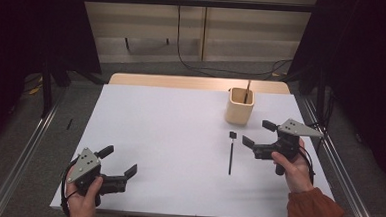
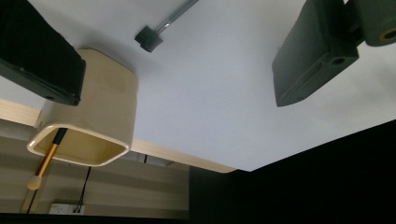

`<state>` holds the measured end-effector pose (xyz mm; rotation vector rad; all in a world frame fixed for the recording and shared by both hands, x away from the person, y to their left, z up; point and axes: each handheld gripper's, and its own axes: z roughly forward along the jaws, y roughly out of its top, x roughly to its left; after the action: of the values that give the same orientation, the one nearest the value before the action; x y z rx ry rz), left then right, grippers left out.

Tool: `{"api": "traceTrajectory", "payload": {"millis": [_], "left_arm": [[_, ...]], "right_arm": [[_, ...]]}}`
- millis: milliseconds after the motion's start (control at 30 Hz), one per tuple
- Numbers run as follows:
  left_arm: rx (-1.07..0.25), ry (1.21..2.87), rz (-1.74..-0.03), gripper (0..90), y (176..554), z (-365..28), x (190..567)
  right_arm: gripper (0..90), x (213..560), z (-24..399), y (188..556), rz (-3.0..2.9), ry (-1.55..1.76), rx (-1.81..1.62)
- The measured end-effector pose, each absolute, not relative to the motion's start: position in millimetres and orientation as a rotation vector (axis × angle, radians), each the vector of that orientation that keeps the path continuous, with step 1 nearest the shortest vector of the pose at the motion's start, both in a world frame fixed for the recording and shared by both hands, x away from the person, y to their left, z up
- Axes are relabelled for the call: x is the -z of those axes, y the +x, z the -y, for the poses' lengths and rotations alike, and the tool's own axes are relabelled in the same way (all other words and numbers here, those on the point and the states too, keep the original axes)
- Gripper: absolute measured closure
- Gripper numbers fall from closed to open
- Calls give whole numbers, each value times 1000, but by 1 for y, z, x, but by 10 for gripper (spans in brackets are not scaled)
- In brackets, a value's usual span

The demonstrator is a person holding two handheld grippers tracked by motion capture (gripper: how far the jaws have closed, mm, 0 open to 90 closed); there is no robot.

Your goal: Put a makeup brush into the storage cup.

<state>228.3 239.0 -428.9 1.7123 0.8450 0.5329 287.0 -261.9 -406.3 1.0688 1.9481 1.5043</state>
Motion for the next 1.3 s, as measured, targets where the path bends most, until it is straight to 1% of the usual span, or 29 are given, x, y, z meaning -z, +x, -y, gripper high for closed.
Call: {"api": "traceTrajectory", "payload": {"millis": [567,767,1067,1300], "left_arm": [[-530,1714,-837,14,229,-240,429],[-530,1710,-845,14,229,-240,429],[-523,1712,-843,16,230,-240,429],[-524,1711,-844,16,230,-240,429]], "right_arm": [[25,400,240,327,-2015,1082,-1413],[32,401,239,333,-2064,1093,-1369],[43,400,246,339,-2202,1194,-1314],[49,404,237,349,-2366,1263,-1176]]}}
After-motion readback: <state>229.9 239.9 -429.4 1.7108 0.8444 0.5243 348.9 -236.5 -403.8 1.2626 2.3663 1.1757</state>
